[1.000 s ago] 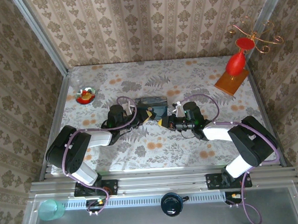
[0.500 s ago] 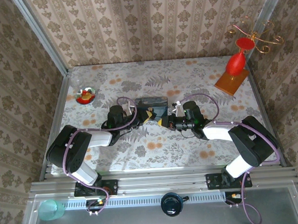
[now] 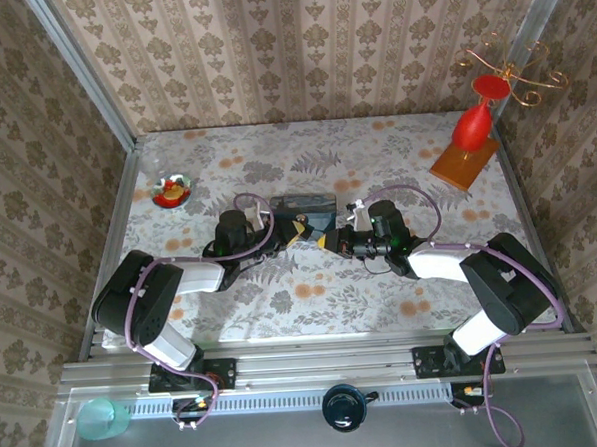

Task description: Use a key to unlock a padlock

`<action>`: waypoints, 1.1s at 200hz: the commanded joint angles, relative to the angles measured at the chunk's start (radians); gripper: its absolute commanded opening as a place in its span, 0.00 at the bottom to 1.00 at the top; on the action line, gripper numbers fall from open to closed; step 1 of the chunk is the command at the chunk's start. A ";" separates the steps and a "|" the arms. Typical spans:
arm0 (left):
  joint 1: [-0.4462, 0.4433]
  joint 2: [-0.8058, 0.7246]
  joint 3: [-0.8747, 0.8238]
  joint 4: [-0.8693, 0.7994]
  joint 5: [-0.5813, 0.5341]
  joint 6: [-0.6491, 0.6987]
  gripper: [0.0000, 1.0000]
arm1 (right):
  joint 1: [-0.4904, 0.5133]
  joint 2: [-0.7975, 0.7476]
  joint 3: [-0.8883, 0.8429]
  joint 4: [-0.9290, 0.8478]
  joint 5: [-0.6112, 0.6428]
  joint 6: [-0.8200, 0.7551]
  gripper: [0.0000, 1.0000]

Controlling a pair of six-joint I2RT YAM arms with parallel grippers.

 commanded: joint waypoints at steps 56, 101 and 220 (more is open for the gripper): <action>-0.012 -0.063 0.019 0.068 0.038 0.003 0.00 | -0.021 0.032 -0.013 0.142 -0.051 0.048 0.00; -0.018 -0.058 0.021 0.071 0.041 0.002 0.00 | -0.038 0.042 -0.020 0.168 -0.050 0.067 0.00; -0.049 -0.033 0.028 0.116 0.033 -0.029 0.00 | -0.042 0.103 -0.016 0.231 -0.065 0.133 0.00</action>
